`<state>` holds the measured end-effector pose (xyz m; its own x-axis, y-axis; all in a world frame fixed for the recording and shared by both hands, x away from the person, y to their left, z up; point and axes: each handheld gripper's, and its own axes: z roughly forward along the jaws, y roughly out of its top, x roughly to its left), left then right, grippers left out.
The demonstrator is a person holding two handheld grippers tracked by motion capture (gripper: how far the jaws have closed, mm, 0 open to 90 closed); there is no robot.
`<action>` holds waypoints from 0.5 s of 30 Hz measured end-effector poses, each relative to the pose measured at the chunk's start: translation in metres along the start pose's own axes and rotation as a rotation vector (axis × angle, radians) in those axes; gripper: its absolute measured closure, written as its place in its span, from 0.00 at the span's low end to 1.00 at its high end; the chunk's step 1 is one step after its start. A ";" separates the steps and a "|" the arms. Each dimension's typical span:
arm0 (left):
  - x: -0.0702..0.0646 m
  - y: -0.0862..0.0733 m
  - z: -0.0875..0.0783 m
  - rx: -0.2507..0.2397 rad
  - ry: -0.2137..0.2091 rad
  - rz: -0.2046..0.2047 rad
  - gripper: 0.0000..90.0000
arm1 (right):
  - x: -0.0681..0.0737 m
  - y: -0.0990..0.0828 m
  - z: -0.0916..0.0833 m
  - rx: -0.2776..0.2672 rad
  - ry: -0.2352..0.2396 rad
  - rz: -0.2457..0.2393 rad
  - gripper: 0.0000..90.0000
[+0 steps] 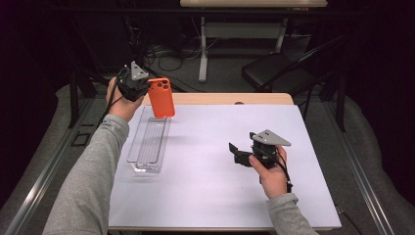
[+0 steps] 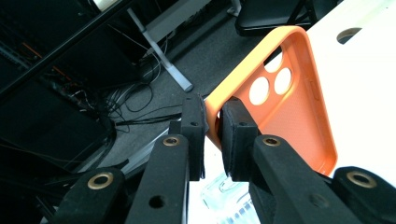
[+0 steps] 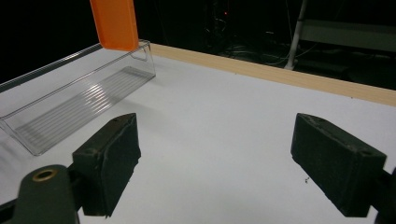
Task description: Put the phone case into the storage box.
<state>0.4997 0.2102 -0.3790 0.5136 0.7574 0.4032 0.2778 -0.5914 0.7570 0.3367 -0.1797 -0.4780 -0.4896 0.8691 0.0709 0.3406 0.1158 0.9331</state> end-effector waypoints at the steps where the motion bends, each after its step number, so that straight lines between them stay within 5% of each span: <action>1: 0.001 -0.001 0.001 -0.005 0.005 -0.004 0.90 | 0.000 0.000 0.000 0.002 -0.001 0.000 0.17; 15: 0.016 -0.012 0.007 -0.005 0.029 0.017 0.90 | -0.003 -0.002 -0.001 0.006 -0.010 0.005 0.17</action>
<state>0.5103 0.2272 -0.3850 0.4943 0.7550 0.4308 0.2650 -0.6029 0.7526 0.3371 -0.1828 -0.4798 -0.4797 0.8745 0.0715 0.3473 0.1144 0.9307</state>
